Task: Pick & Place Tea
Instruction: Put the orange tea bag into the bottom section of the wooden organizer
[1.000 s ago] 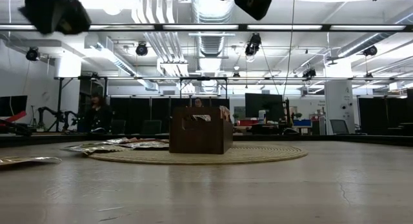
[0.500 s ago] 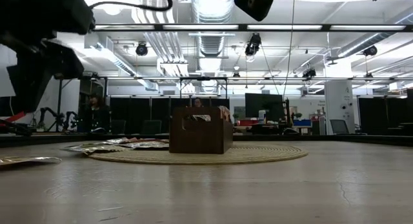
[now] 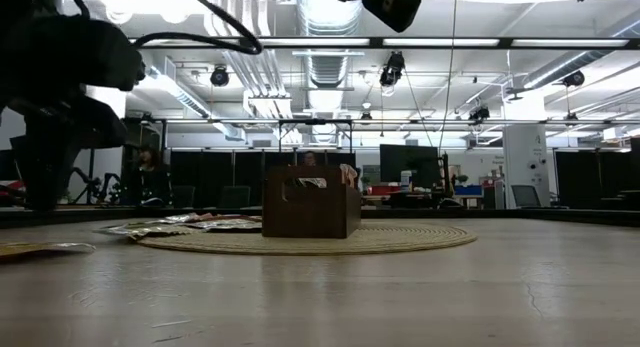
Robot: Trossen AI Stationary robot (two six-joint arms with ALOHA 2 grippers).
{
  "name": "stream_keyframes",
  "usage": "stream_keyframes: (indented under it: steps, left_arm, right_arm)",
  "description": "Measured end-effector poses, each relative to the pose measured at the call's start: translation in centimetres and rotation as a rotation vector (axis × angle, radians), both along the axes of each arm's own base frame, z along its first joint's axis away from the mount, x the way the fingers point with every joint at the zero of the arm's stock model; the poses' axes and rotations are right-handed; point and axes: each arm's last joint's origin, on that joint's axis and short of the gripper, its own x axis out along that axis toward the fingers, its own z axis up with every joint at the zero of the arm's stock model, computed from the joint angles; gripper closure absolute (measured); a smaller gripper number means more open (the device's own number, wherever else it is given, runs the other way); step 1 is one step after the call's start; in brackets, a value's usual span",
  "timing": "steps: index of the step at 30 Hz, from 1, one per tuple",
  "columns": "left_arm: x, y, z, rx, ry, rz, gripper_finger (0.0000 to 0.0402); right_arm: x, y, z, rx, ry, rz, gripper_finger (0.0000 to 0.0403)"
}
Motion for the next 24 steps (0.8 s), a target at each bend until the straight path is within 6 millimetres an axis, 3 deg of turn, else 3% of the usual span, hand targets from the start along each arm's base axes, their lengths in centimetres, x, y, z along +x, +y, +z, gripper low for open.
stream_keyframes:
  steps: [12, 24]
  left_arm:
    - [-0.2, 0.5, -1.0, 0.071, -0.030, -0.015, 0.0168]
    - [0.1, 0.4, -1.4, 0.082, -0.056, -0.040, 0.0168]
  right_arm:
    - [0.0, -0.1, 0.0, -0.021, -0.006, -0.023, 0.0335]
    - [0.1, -0.1, -0.1, -0.023, -0.003, -0.024, 0.0323]
